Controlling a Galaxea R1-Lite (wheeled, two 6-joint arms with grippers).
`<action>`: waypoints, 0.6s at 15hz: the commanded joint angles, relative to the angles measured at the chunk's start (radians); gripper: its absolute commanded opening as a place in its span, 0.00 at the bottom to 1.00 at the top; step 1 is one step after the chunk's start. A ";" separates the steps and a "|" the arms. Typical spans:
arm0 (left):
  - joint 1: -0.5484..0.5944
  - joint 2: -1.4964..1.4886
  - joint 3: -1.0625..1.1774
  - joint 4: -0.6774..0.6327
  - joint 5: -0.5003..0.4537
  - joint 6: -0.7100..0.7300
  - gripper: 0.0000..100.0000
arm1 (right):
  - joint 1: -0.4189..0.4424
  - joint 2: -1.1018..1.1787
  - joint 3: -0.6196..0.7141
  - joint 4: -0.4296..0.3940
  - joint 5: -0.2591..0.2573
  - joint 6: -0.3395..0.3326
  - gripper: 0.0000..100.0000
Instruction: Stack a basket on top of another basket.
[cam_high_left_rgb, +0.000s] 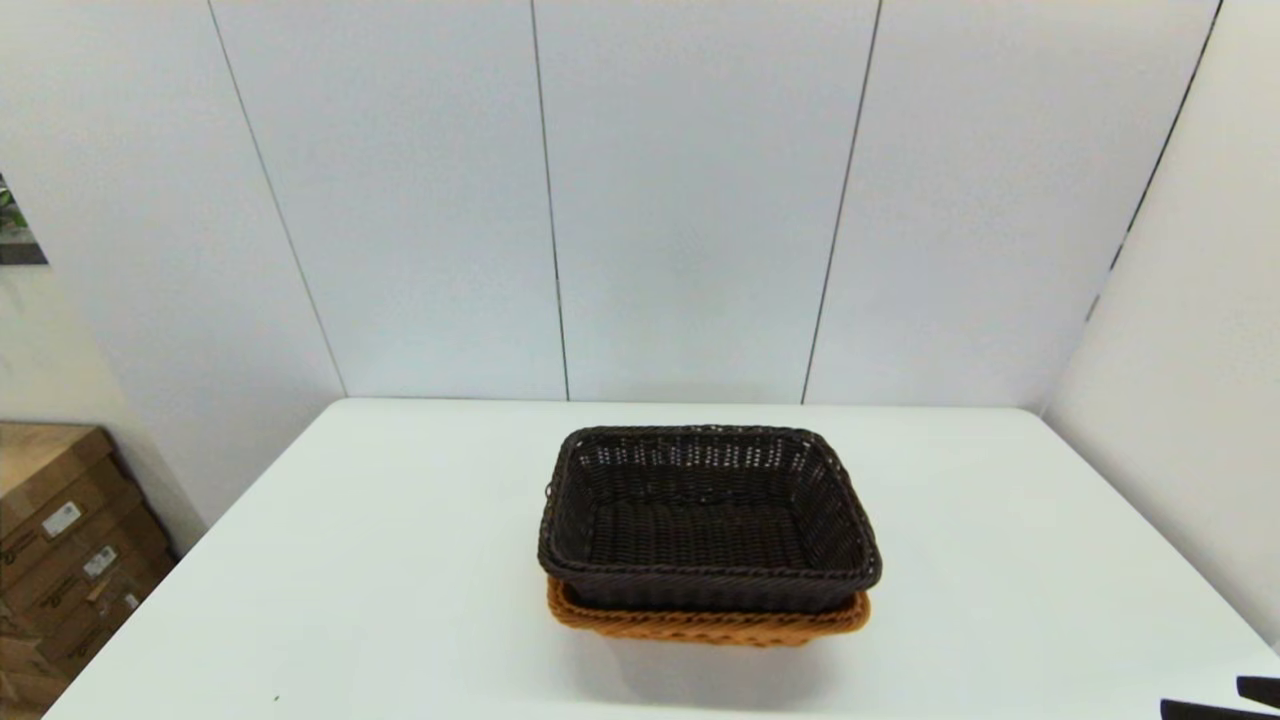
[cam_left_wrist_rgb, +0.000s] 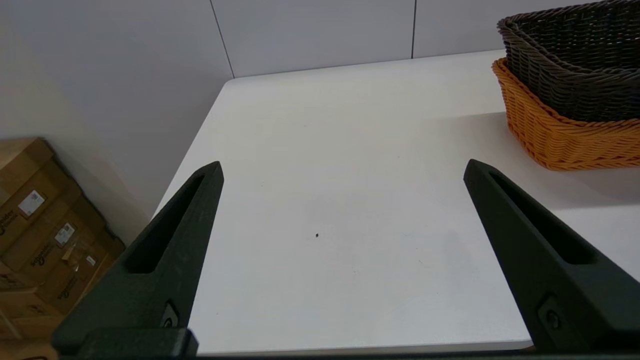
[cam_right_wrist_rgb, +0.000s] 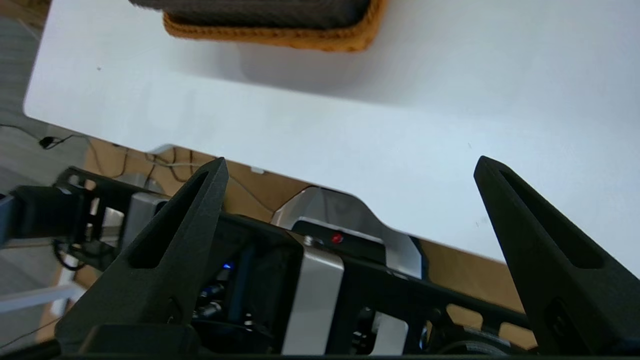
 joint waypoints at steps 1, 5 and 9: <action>0.000 -0.002 0.000 0.000 0.000 0.001 1.00 | -0.085 -0.229 0.119 0.006 0.012 -0.022 1.00; 0.000 -0.002 0.000 0.000 0.000 0.001 1.00 | -0.229 -0.385 0.203 0.006 0.032 -0.153 1.00; 0.000 -0.002 0.000 0.000 0.000 0.001 1.00 | -0.258 -0.491 0.265 0.012 0.027 -0.153 1.00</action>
